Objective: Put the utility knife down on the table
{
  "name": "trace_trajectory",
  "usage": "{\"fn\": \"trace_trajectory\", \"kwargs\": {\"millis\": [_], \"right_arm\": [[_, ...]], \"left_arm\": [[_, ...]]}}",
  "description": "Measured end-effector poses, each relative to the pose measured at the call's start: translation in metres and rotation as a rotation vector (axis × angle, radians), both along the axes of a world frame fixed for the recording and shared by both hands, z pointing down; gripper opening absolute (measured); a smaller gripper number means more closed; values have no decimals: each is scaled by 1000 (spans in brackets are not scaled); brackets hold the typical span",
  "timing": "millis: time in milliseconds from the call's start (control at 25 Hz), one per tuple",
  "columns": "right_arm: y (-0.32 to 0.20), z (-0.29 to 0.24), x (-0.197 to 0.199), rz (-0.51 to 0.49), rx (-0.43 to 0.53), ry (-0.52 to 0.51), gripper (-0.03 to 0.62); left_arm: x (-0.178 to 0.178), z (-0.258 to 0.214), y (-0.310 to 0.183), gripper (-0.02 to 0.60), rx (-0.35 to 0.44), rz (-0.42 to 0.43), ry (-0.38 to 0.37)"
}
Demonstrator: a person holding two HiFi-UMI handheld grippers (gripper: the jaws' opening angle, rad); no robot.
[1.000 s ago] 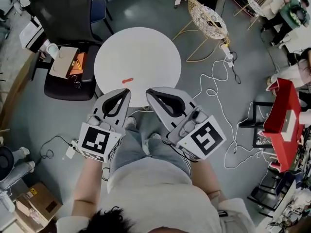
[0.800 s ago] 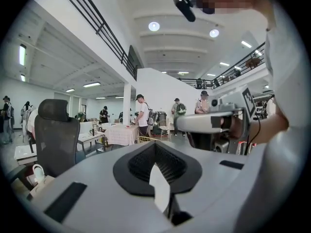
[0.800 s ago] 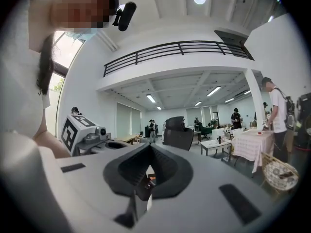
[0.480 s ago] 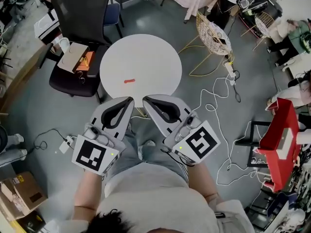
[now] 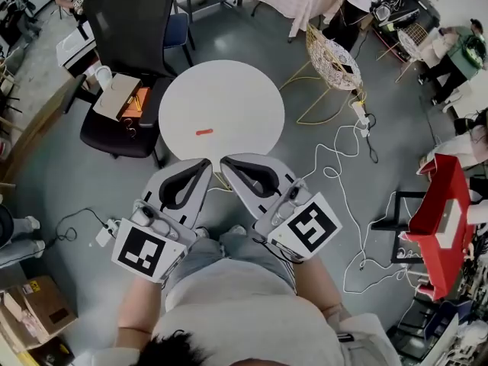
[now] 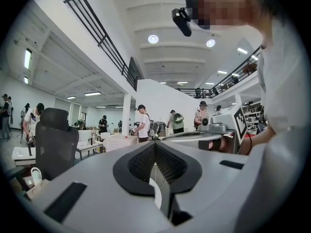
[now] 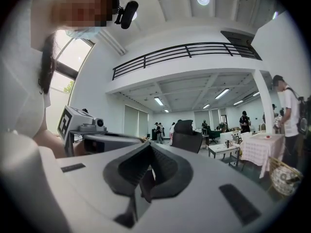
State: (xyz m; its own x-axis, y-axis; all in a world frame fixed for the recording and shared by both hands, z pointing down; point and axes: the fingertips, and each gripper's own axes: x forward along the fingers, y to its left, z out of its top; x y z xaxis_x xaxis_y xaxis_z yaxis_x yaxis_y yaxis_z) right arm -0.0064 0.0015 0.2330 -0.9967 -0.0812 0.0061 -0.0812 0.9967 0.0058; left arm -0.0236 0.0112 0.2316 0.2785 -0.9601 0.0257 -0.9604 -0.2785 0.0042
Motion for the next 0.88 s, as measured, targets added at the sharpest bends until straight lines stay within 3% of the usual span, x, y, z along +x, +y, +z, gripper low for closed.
{"fn": "trace_trajectory", "kwargs": {"millis": [880], "right_arm": [[31, -15, -15, 82, 16, -4, 8]], "left_arm": [[-13, -13, 32, 9, 11, 111, -14]]}}
